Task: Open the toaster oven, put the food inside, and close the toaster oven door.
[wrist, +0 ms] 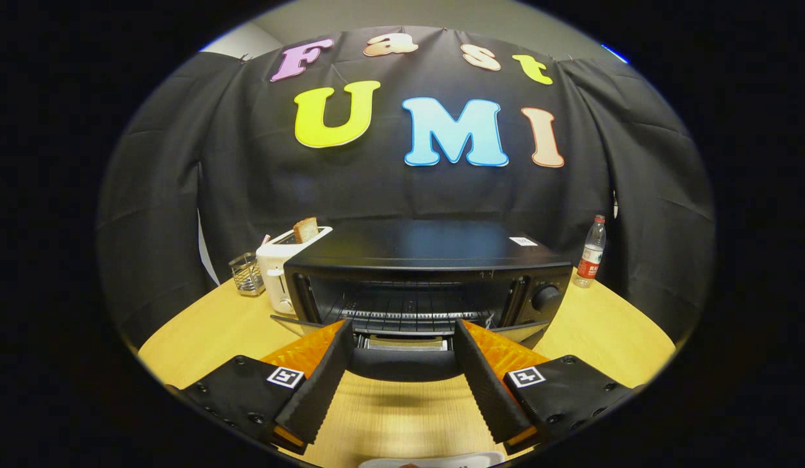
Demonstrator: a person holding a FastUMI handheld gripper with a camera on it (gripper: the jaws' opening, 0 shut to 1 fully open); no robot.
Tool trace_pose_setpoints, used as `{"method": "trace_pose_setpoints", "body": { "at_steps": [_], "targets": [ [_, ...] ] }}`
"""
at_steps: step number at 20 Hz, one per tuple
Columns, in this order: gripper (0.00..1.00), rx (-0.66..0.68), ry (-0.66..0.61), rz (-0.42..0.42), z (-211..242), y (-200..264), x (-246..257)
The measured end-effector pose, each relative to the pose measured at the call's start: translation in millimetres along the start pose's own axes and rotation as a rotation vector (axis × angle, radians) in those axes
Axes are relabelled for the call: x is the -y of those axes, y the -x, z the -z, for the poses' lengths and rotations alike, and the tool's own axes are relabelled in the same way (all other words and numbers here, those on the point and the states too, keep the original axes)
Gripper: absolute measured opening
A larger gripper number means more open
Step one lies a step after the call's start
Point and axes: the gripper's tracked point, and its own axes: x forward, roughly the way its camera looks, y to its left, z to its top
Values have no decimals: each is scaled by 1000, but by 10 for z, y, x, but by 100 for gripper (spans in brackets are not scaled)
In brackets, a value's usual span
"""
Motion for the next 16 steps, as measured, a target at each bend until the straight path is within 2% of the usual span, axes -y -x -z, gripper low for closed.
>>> {"method": "trace_pose_setpoints", "body": {
  "at_steps": [16],
  "targets": [
    [100, -143, 18, 28, 744, 290, -24]
  ]
}}
